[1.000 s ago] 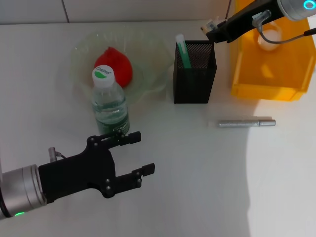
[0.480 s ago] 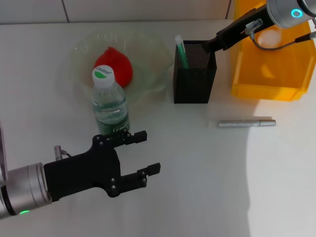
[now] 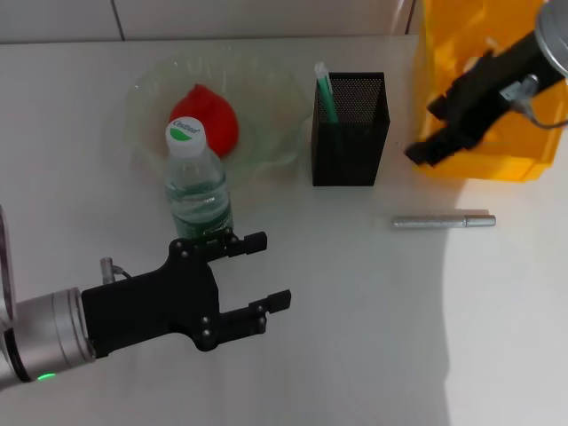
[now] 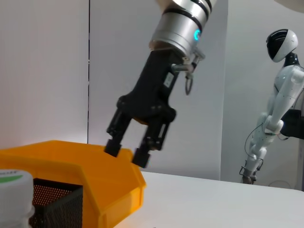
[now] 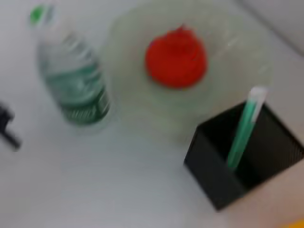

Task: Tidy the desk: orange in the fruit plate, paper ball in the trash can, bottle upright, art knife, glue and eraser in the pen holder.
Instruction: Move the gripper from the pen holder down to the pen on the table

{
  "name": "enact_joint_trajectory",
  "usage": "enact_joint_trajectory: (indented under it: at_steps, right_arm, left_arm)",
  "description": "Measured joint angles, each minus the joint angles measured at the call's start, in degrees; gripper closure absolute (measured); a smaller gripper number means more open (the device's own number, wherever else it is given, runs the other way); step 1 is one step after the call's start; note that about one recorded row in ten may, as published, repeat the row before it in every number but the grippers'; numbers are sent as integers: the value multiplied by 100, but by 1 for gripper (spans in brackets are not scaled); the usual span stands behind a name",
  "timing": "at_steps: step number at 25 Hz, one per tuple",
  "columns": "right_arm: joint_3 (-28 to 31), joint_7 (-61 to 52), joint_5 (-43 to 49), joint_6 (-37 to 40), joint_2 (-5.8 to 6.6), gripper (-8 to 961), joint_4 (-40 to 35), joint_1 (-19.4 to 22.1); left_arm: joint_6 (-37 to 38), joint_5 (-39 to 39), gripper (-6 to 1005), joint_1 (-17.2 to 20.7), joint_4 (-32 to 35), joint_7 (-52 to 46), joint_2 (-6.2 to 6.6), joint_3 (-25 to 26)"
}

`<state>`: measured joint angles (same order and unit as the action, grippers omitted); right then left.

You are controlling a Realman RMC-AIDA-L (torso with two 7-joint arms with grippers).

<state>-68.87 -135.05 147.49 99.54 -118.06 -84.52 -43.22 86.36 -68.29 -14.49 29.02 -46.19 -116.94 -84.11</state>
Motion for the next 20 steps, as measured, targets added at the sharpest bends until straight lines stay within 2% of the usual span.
enact_joint_trajectory:
  at_steps: [2,4,6,7,8,10,12,20]
  right_arm:
    - [39,623,84,375,34,302,-140,146]
    - [24,1214,272,388,4,283,-188,353]
    - [-44,1655,506,164,-75,264,-160,554]
    - [-266,1876,682,-166,-123,255,-24,713]
    - [-266,1876,682,-166,-123,255,-24,713]
    - [-634,1934,721,-480,-117,256,182,812]
    - [-873,1945,717,-711,-109,257,484,789]
    - [-926,1999,669,-1032,-132,259,1284,454]
  left_arm:
    - [-2,0,300,-2,-2,-2,3,0]
    - [-2,-1,300,-4,-2,-9,4,0]
    - [-2,-53,300,-11,-1,-26,5,20]
    - [-2,-115,300,-14,3,-31,5,43]
    - [-2,-115,300,-14,3,-31,5,43]
    - [-2,-148,300,-23,3,-33,7,52]
    - [-5,-150,300,-41,1,-34,12,53]
    - [-43,-167,300,-64,-3,-34,-8,52]
